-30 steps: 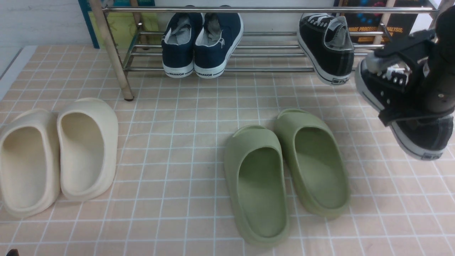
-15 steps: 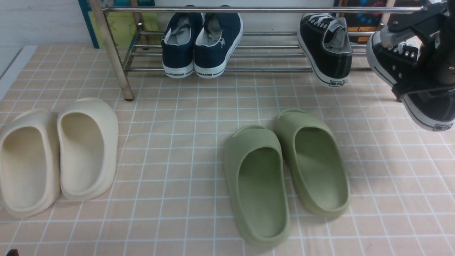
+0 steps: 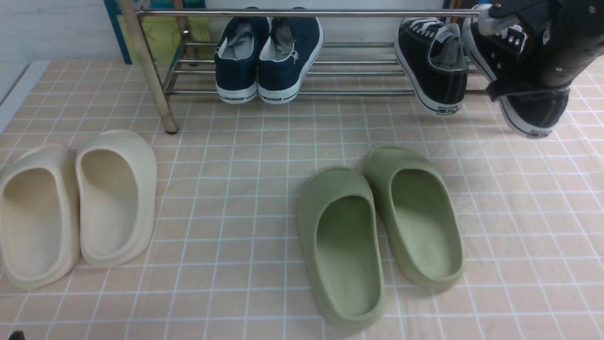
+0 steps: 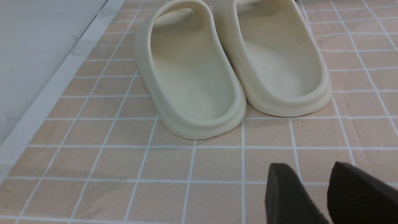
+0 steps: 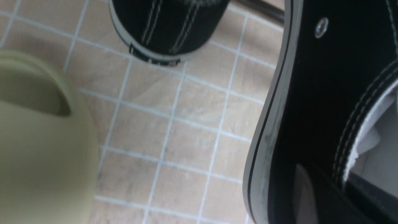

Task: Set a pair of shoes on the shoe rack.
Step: Use the right arm to put a shoe into the shoe rack

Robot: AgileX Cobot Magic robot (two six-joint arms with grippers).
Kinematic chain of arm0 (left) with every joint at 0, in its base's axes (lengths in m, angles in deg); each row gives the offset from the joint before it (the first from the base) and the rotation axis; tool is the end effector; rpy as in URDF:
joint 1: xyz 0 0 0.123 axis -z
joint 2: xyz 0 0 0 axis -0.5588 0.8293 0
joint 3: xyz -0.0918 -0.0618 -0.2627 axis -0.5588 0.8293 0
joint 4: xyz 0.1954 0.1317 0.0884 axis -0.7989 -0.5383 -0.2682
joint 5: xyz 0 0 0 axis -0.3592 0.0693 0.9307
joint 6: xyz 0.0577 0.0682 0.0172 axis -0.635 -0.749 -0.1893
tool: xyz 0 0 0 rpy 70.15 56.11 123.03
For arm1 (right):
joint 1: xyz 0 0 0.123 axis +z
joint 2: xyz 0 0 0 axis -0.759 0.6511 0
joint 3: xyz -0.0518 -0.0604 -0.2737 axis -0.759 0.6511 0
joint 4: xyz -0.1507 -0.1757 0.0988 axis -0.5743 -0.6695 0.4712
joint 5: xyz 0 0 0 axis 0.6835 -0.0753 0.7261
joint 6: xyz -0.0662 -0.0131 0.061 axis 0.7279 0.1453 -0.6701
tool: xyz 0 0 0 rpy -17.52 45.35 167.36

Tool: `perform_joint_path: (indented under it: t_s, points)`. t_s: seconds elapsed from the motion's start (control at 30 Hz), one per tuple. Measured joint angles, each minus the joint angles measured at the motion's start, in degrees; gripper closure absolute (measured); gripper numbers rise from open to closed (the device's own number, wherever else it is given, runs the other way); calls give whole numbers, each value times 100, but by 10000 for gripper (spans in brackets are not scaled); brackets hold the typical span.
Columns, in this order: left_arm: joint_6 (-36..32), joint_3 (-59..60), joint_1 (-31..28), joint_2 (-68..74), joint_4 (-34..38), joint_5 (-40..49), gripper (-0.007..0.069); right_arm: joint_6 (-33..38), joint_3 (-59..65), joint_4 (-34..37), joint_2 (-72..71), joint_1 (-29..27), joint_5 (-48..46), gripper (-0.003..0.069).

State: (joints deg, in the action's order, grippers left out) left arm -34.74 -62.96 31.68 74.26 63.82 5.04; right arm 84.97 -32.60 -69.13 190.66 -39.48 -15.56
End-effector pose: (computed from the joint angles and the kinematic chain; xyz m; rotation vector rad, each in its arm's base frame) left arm 0.0522 0.0086 0.1730 0.0131 1.8598 0.1667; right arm 0.4285 0.0580 0.2990 -0.3323 2.4945 -0.2191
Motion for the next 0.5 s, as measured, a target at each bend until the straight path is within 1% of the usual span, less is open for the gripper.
perform_joint_path:
  t_s: [0.2,0.33,0.5]
  points:
    - [0,0,0,0,0,0,385,0,-929,20,689,0,-41,659]
    - [0,0,0,0,0,0,385,0,-1505,33,1178,0,125,657]
    - [0,0,0,0,0,0,385,0,-1874,98,1495,0,52,622]
